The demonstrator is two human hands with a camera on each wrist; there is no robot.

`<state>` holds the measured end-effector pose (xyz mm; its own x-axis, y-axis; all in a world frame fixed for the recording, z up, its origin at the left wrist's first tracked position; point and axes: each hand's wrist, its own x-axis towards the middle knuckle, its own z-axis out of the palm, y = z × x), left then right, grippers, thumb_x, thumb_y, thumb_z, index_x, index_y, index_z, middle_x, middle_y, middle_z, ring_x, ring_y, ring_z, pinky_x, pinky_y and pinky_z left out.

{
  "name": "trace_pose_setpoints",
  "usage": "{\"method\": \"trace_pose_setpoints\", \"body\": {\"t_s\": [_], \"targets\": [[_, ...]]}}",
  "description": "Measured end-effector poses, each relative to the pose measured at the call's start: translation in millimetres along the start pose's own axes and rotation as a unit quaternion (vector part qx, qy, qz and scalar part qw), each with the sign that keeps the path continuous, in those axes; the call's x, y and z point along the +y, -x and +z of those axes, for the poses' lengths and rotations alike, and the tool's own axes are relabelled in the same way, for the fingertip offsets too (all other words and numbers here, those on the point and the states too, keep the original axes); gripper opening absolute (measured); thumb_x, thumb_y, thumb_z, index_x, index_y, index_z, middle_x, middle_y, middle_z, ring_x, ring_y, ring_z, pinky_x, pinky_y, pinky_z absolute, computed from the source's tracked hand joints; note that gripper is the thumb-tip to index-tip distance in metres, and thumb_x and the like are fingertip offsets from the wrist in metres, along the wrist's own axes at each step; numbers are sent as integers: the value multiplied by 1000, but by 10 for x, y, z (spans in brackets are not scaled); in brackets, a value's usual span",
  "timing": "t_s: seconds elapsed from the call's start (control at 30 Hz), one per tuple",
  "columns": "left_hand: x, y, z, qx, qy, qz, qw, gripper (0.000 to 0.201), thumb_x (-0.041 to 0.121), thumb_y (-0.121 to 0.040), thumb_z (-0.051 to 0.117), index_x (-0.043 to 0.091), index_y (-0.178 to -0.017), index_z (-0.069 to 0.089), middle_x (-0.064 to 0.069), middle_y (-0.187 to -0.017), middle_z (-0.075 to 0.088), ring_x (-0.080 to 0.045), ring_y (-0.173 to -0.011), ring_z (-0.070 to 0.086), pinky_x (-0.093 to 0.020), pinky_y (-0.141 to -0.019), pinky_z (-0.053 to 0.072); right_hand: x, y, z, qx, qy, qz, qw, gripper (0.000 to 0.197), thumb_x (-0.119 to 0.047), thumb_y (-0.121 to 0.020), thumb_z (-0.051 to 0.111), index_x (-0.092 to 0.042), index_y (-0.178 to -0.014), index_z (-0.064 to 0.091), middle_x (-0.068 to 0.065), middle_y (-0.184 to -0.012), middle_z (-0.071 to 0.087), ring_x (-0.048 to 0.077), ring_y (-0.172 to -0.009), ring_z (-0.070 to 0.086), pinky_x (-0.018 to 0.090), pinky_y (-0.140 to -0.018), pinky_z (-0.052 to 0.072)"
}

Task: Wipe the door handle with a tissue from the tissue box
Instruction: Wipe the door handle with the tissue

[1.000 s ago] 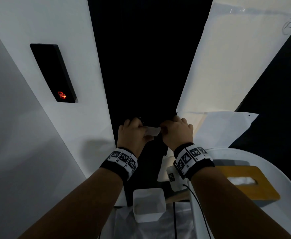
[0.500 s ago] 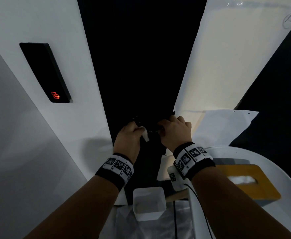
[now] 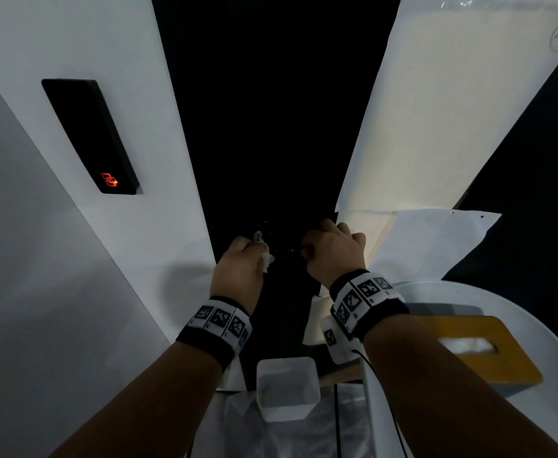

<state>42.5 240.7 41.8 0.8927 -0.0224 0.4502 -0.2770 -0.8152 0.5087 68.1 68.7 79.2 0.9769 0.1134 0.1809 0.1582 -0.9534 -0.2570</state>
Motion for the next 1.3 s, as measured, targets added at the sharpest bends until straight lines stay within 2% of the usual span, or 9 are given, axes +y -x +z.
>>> {"method": "trace_pose_setpoints", "body": {"t_s": [0.17, 0.27, 0.33, 0.53, 0.63, 0.87, 1.0, 1.1, 1.3], "targets": [[-49, 24, -32, 43, 55, -25, 997, 27, 6, -89, 53, 14, -111, 67, -6, -109, 61, -22, -94, 61, -27, -86, 50, -11, -2, 20, 3, 1, 2, 1000, 25, -22, -80, 48, -30, -98, 65, -2, -107, 53, 25, -100, 45, 42, -86, 30], [-29, -21, -9, 12, 60, -39, 997, 26, 11, -90, 54, 15, -111, 67, -2, -113, 60, -19, -102, 59, -20, -90, 46, -21, -7, 27, 3, -2, 4, 1000, 25, -21, -80, 49, -29, -97, 65, -2, -107, 53, 25, -99, 46, 42, -86, 30], [-49, -48, 14, -23, 59, -61, 996, 23, 13, -90, 53, 15, -108, 67, 1, -109, 59, -19, -104, 58, -12, -84, 41, -23, -5, 25, 4, -2, 4, 1000, 25, -21, -80, 49, -29, -97, 65, -2, -106, 53, 25, -99, 46, 42, -86, 30], [-116, -47, -23, 11, 29, -54, 998, 24, 4, -88, 53, 10, -103, 70, -13, -104, 65, -29, -91, 62, -25, -82, 46, -9, 7, 36, 7, 5, -3, 1000, 25, -22, -82, 47, -29, -99, 64, -2, -106, 52, 25, -98, 46, 42, -85, 30], [-67, -15, -43, 42, 49, -58, 996, 23, 11, -91, 52, 13, -107, 68, -13, -104, 65, -28, -93, 62, -26, -84, 46, -2, 3, 40, 9, 5, -3, 1000, 25, -23, -82, 48, -29, -99, 64, -2, -105, 52, 25, -98, 46, 41, -84, 29], [-88, -63, -31, 10, 55, -98, 994, 27, 10, -92, 50, 13, -112, 68, -16, -110, 66, -32, -100, 63, -33, -89, 49, -7, 5, 47, 11, 2, -3, 1000, 24, -21, -82, 48, -28, -99, 63, -1, -106, 52, 25, -98, 46, 41, -84, 29], [-89, -56, -142, 71, 43, -128, 988, 26, 16, -93, 49, 20, -111, 67, -8, -109, 69, -26, -97, 64, -30, -86, 50, 9, 5, 53, 12, 2, -7, 1000, 26, -21, -82, 48, -28, -102, 63, -1, -107, 51, 25, -99, 45, 40, -83, 28], [-84, -133, -171, 90, 66, -112, 987, 26, 11, -91, 52, 18, -109, 69, -11, -107, 69, -27, -94, 65, -28, -86, 49, 7, 5, 60, 14, 4, -8, 1000, 25, -22, -82, 48, -28, -101, 63, -1, -107, 51, 25, -99, 45, 40, -82, 27], [-76, -364, -115, -17, 21, -43, 999, 33, -1, -87, 51, 12, -112, 68, -12, -114, 65, -28, -103, 61, -25, -88, 44, 5, 5, 63, 12, 5, -10, 1000, 25, -21, -82, 48, -26, -101, 63, 0, -107, 51, 26, -99, 45, 40, -81, 27]]}}
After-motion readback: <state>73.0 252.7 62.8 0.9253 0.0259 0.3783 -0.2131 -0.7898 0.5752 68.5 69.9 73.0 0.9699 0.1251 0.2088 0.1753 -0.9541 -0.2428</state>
